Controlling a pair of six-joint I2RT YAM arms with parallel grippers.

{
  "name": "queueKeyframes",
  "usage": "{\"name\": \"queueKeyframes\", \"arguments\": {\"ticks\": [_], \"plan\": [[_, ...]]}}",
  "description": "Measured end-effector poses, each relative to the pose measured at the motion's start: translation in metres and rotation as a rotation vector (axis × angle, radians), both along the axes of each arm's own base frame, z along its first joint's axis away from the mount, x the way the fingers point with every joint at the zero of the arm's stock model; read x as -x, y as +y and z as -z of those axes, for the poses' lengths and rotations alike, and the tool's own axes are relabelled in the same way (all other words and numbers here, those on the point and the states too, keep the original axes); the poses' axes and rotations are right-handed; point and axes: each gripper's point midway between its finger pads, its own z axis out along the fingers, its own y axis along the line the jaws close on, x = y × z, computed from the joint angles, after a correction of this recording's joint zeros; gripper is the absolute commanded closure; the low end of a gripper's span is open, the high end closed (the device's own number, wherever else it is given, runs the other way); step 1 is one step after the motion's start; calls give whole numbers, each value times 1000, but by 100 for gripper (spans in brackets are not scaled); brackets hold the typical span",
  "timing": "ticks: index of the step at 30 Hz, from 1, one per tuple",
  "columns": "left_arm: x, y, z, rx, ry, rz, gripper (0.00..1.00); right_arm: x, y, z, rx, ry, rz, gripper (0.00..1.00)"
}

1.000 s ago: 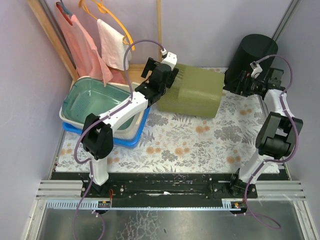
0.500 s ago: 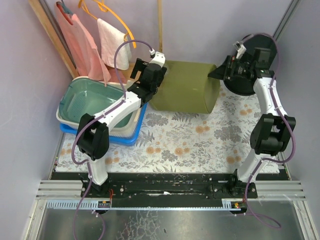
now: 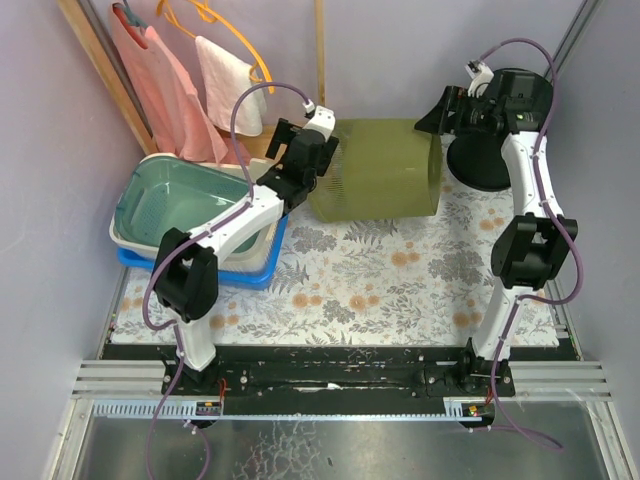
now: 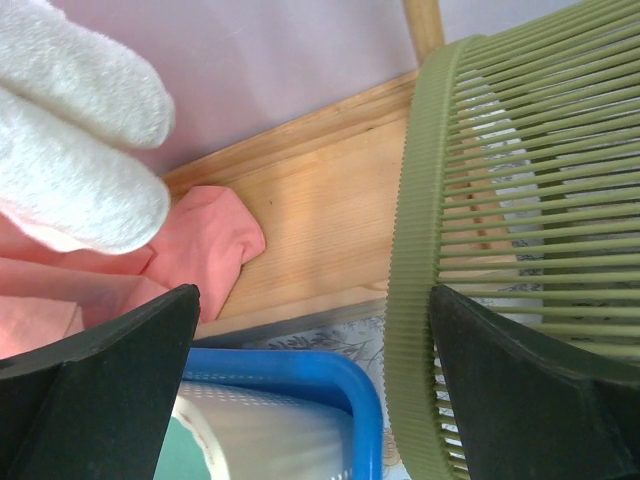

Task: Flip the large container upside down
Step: Turn the container upside down at the center of the board.

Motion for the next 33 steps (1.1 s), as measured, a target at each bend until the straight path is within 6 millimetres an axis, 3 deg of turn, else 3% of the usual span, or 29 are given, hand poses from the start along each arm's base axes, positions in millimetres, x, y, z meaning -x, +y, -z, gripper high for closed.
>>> {"name": "queueKeyframes", "arguments": {"ticks": [6, 12, 16, 20, 22, 24, 26, 28, 30, 33], "plan": [[-1, -13, 1, 20, -2, 32, 3, -25, -5, 11, 83, -23, 80, 0], [-3, -17, 3, 22, -2, 39, 3, -33, -2, 13, 140, -34, 133, 1], [-3, -17, 5, 18, 5, 38, 3, -30, 1, 9, 165, -40, 160, 1], [-2, -9, 9, -9, 18, 6, 3, -10, 14, -19, 166, -85, 157, 1], [-1, -3, 17, -43, 46, -10, 3, 11, 42, -57, 106, -167, 82, 1], [-1, 5, 42, -85, 115, -18, 3, 49, 100, -95, 17, -255, -92, 1], [-3, 4, 64, -138, 163, 0, 3, 93, 155, -113, -54, -279, -278, 1], [-2, -1, 76, -155, 197, 20, 3, 132, 193, -117, -107, -261, -428, 1], [4, -8, 85, -174, 236, 44, 3, 143, 201, -116, -132, -233, -477, 1], [11, -26, 97, -173, 276, 90, 3, 136, 191, -111, -137, -204, -454, 1]]}}
